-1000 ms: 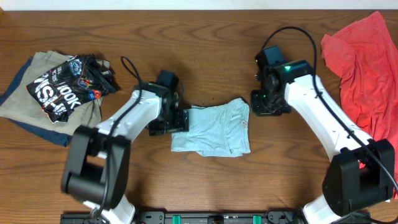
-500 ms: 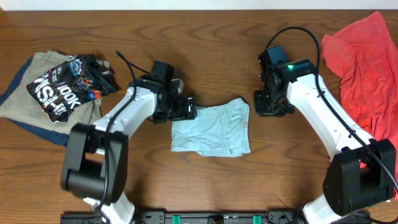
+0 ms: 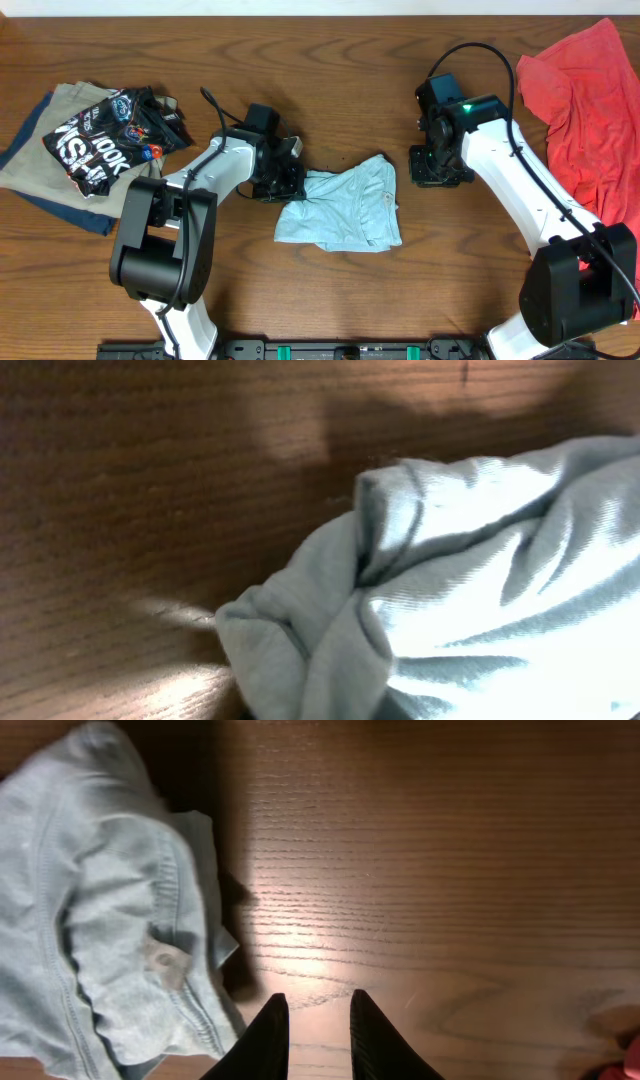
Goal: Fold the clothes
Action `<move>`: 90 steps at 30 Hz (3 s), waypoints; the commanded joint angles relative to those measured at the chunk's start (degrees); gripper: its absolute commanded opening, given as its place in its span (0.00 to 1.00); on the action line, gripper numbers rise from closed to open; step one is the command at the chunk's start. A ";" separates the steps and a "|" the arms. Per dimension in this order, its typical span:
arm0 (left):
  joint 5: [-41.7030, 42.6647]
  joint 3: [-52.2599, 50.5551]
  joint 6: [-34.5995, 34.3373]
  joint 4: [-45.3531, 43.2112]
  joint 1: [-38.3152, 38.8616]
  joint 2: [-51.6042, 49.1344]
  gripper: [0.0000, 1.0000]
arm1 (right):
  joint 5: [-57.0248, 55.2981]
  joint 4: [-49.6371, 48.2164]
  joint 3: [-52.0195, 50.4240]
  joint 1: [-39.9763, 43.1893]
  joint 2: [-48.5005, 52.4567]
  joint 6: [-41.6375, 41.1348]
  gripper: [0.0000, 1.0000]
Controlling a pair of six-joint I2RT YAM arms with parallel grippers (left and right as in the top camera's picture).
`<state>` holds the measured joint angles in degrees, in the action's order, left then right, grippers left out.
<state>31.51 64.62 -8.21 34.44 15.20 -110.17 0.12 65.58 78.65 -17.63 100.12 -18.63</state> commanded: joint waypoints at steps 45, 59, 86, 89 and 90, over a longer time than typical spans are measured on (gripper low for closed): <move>-24.26 21.09 -7.56 -0.02 -53.07 9.22 0.98 | -1.84 0.39 0.09 5.62 -0.26 1.11 0.24; -18.05 21.09 -2.84 6.19 -28.50 9.11 0.98 | 8.09 -6.23 0.09 5.86 0.02 0.83 0.72; -22.10 7.41 -0.42 42.69 -9.03 18.95 0.98 | 10.78 8.83 -2.62 7.85 -7.50 7.30 0.99; -22.12 -0.57 -0.42 37.27 -8.50 29.07 0.98 | 10.58 2.84 -6.93 7.82 -14.23 6.03 0.99; -22.12 -3.37 -0.44 35.17 -8.28 33.09 0.98 | 10.32 0.24 -9.07 7.82 -17.00 5.35 0.99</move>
<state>10.04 66.59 -9.15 71.79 6.26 -86.39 10.55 68.45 73.08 -9.23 89.82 -11.81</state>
